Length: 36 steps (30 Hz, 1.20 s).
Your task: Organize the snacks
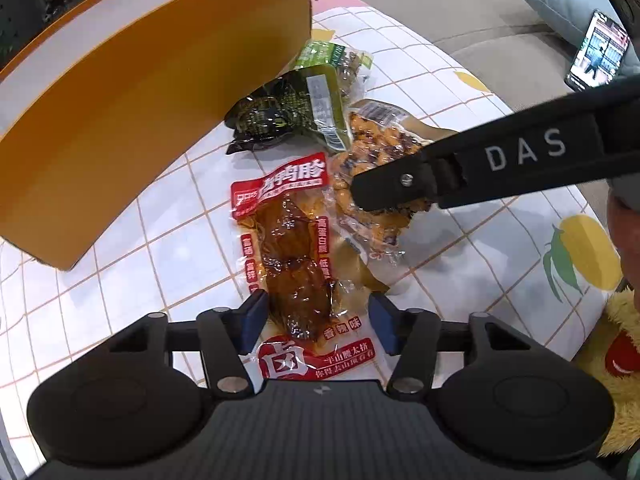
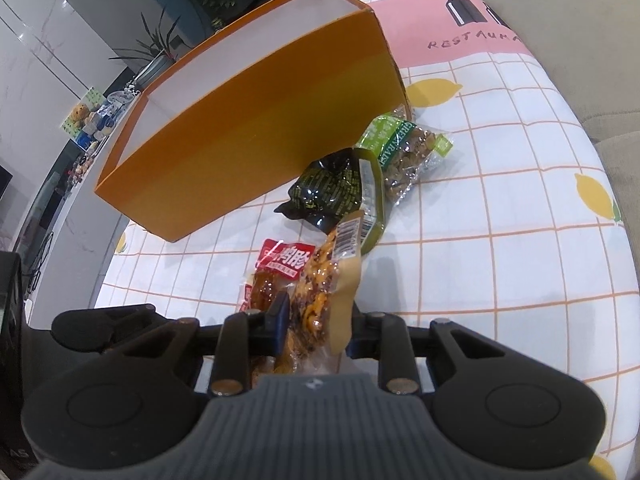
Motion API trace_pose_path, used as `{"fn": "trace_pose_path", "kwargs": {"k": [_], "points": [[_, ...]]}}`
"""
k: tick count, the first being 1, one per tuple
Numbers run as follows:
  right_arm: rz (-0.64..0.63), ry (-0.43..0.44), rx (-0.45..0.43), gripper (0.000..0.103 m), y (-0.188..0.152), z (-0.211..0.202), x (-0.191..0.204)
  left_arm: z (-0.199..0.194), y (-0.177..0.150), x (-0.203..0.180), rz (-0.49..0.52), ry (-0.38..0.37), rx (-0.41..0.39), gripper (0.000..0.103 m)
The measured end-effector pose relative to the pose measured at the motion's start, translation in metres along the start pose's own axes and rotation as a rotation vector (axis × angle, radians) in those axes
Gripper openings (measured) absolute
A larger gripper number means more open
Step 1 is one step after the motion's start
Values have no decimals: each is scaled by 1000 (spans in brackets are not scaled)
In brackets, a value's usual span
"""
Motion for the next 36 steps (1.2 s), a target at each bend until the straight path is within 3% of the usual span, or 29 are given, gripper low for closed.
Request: {"fn": "trace_pose_path", "kwargs": {"k": [7, 14, 23, 31, 32, 33, 36], "points": [[0, -1, 2, 23, -1, -1, -1, -14, -4, 9, -109, -38, -36, 50], [-4, -3, -16, 22, 2, -8, 2, -41, 2, 21, -262, -85, -116, 48], [-14, -40, -77, 21, 10, -34, 6, -84, 16, 33, -383, -108, -250, 48], [-44, -19, -177, 20, 28, -74, 28, -125, 32, 49, -451, -107, -367, 41], [-47, -11, -189, 20, 30, -79, 32, -127, 35, 51, -451, -104, -379, 32], [-50, -4, -198, 20, 33, -82, 35, -129, 39, 52, -443, -106, -388, 2], [-62, 2, -198, 20, 36, -84, 44, -132, 47, 54, -450, -121, -398, 0]]}}
Point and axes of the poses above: each gripper's, at about its wrist camera, not at the fingertips, and z roughly the way its jaws point, x to its left, y to its top, the point moved 9 cm from there along z, roughly the way its jaws point, and after that the axes turned 5 degrees about z, right-handed, at the moved point
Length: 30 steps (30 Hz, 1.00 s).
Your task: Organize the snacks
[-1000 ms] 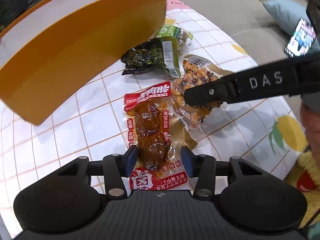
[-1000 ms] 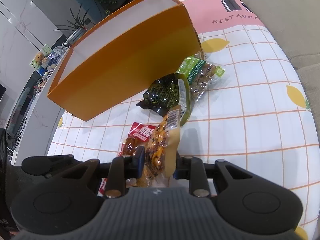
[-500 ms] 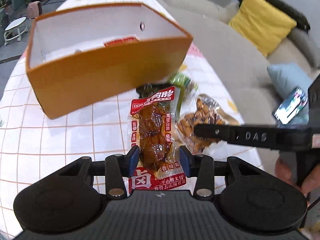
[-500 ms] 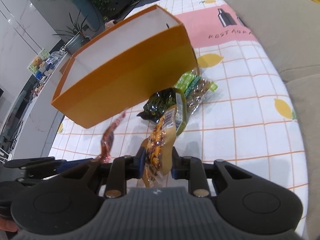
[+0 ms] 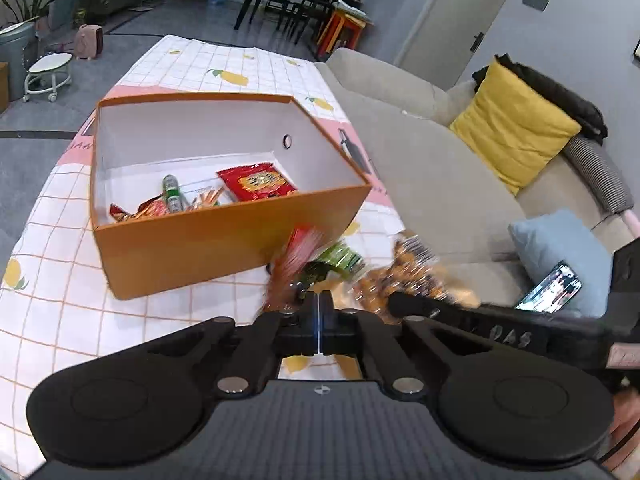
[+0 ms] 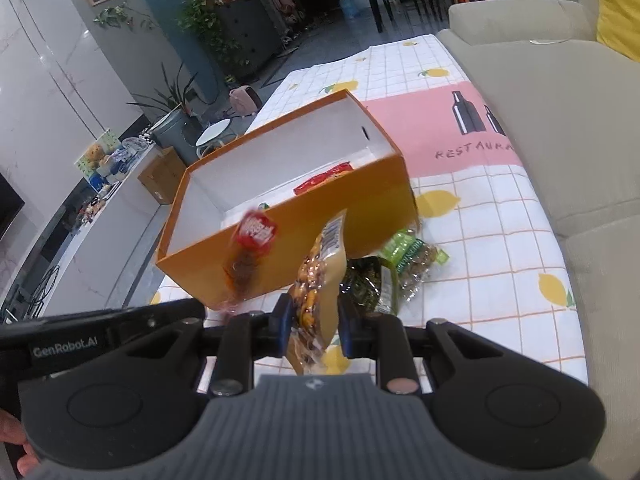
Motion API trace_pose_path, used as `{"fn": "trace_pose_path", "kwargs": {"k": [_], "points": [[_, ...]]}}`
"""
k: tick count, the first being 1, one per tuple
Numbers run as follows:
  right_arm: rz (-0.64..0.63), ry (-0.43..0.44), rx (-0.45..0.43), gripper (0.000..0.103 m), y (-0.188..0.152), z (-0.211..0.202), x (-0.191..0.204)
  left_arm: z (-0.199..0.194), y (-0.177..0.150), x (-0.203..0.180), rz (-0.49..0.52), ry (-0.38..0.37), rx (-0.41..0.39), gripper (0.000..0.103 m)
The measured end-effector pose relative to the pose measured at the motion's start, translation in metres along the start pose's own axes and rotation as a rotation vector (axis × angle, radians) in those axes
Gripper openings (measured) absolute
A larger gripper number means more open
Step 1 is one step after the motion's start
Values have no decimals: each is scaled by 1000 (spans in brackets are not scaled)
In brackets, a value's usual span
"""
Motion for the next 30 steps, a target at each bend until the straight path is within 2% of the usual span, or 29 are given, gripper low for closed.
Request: {"fn": "trace_pose_path", "kwargs": {"k": [4, 8, 10, 13, 15, 17, 18, 20, 25, 30], "points": [[25, 16, 24, 20, -4, 5, 3, 6, 0, -2, 14, 6, 9, 0], [32, -14, 43, 20, -10, 13, -8, 18, -13, 10, -9, 14, 63, 0], [61, -32, 58, 20, -15, 19, -19, 26, -20, 18, -7, 37, 84, 5], [97, -84, 85, 19, -22, 29, -39, 38, -27, 20, 50, 47, 120, 19], [118, -109, 101, 19, -25, 34, -50, 47, -29, 15, 140, 53, 129, 26], [134, -112, 104, 19, -26, 37, -57, 58, -32, 8, 260, 66, 144, 40], [140, -112, 107, 19, -26, 38, -59, 63, -33, 5, 316, 67, 152, 43], [145, -109, 114, 19, -26, 43, -61, 76, -39, -2, 440, 61, 188, 57], [160, -78, 119, 19, -25, 52, -61, 102, -58, -9, 721, 52, 269, 71], [188, -52, 114, 19, -23, 56, -65, 121, -76, -9, 1017, 118, 308, 79]]}}
Point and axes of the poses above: each gripper's, at about its wrist camera, not at the fingertips, and z roughly the way its jaws point, x to its left, y to its top, the point moved 9 cm from there along z, roughly the way its jaws point, and after that the axes turned 5 degrees about z, right-handed, at the moved point
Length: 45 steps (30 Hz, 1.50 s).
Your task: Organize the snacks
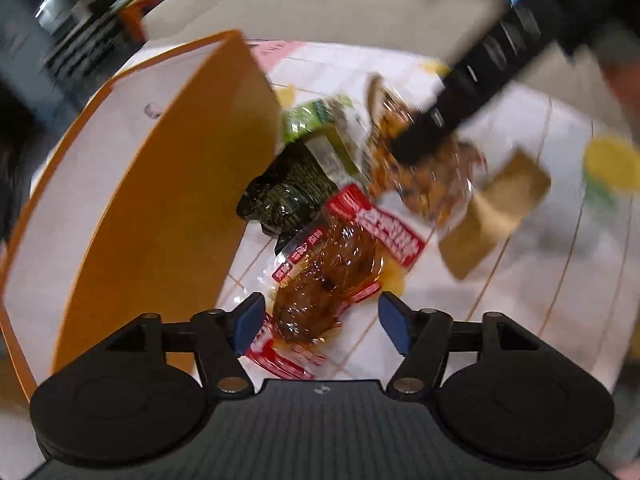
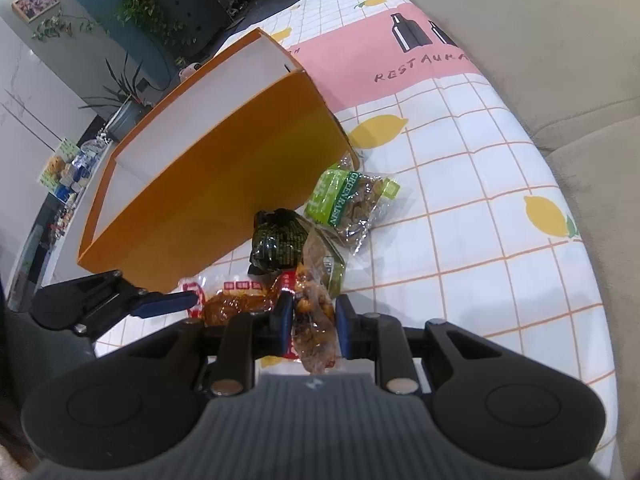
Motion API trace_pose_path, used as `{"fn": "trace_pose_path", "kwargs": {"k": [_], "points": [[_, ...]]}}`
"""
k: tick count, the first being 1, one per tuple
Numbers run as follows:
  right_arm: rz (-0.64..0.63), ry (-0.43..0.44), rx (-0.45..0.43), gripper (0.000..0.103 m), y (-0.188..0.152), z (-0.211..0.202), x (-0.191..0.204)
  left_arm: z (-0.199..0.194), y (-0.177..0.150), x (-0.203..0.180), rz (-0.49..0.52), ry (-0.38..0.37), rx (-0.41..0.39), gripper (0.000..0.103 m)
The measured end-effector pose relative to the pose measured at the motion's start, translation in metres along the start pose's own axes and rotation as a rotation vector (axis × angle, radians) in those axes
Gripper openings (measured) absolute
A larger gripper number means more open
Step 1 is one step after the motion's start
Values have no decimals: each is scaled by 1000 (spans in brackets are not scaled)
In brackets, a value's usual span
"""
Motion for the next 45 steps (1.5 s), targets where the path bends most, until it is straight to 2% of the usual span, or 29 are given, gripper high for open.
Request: {"fn": "trace_pose_path", "kwargs": {"k": [4, 6, 8, 13, 16, 19, 22, 24, 26, 33, 34, 35, 36, 39, 40, 43, 45], "points": [[6, 17, -1, 19, 2, 1, -1, 11, -2, -8, 174, 8, 26, 87], [4, 22, -2, 19, 3, 2, 0, 12, 0, -7, 208, -19, 20, 90], [1, 28, -4, 19, 3, 3, 0, 16, 2, -2, 194, -69, 32, 91], [-26, 33, -10, 19, 4, 3, 2, 27, 7, 11, 40, -208, 63, 89], [-33, 34, -11, 19, 4, 4, 2, 28, 9, 10, -33, -258, 61, 76], [-24, 41, -10, 19, 4, 4, -1, 25, 8, 10, -65, -250, 64, 63], [-18, 46, -9, 19, 4, 4, -2, 19, 10, 4, -93, -212, 64, 53], [-17, 44, -8, 19, 4, 3, -2, 11, 9, 2, -150, -194, 56, 47], [-17, 40, -9, 19, 4, 3, -3, 3, 8, 3, -237, -197, 29, 40], [-18, 34, -6, 19, 1, 0, -2, -19, -3, 17, -538, -167, -29, 34], [-19, 32, -6, 19, 1, -1, -1, -24, -4, 18, -583, -178, -48, 26], [-21, 31, -5, 19, 0, -1, -1, -30, -5, 20, -617, -184, -63, 26], [-23, 32, -4, 19, -1, -2, 0, -34, -7, 21, -651, -186, -74, 18], [-22, 39, -1, 19, -3, -3, 2, -42, -13, 26, -736, -181, -81, 10], [-24, 41, 1, 19, -3, -3, 4, -45, -14, 27, -759, -177, -85, 0], [-38, 43, -1, 19, -4, -4, 9, -40, -19, 29, -825, -201, -75, 1], [-31, 54, 5, 19, -7, -5, 12, -41, -20, 30, -830, -195, -81, 1]]}}
Point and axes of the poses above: each gripper's, at about its wrist camera, not at the fingertips, and z roughly the way its jaws point, x to its left, y to its top, the point moved 9 cm from there along z, roughly the way its jaws point, and after that the axes turned 5 degrees about z, right-handed, at the moved point
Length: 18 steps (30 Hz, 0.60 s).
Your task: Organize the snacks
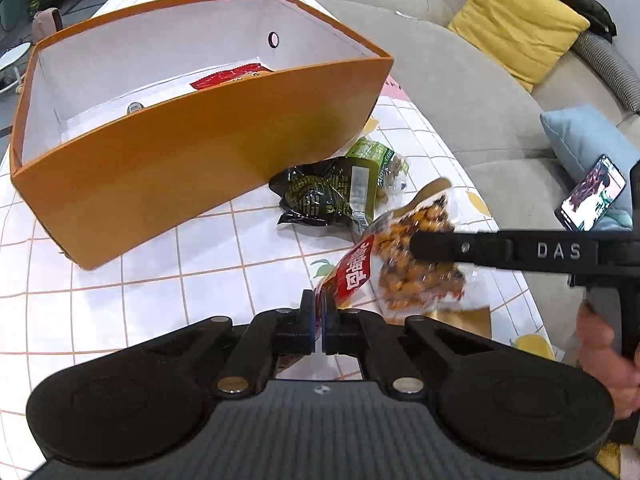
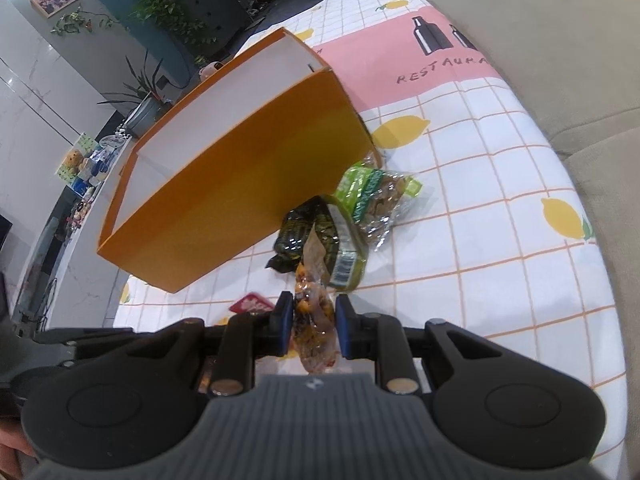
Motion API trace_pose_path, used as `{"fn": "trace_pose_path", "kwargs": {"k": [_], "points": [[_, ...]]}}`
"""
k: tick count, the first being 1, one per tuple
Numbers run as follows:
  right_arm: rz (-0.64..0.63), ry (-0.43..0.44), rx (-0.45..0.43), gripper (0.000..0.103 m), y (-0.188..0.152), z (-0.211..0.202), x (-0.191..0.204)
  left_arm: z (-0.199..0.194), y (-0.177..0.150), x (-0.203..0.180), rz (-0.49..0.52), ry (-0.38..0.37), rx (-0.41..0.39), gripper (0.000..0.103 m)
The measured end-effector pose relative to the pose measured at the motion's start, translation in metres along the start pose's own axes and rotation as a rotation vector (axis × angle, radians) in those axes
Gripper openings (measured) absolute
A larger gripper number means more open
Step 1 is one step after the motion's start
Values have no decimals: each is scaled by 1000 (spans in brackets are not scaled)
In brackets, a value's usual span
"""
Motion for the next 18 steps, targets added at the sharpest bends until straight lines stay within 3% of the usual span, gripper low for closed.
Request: {"fn": "trace_pose_path", "kwargs": {"k": [2, 6, 8, 11, 18], "points": [[16, 20, 20, 19, -4, 2, 4, 3, 0, -1, 34, 30, 6, 1], [2, 19, 17, 19, -8, 7, 12, 4, 0, -3, 73, 15, 38, 5], [19, 27, 19, 19, -7, 8, 11, 7, -2, -3, 78, -13, 71, 16], [38, 29, 24, 19, -8, 11, 8, 13, -4, -9, 113, -43, 99, 26], [40, 31, 24, 19, -10, 10, 7, 33, -10, -15, 135, -24, 163, 26]]}}
Point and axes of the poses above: each gripper's, at about its wrist camera, not at the fingertips, and z roughly the way its jaws point, x to its left, y to its top, the point moved 9 cm from there along z, roughly the way its jaws point, and after that the axes turned 5 degrees about z, right-handed, at the moved point
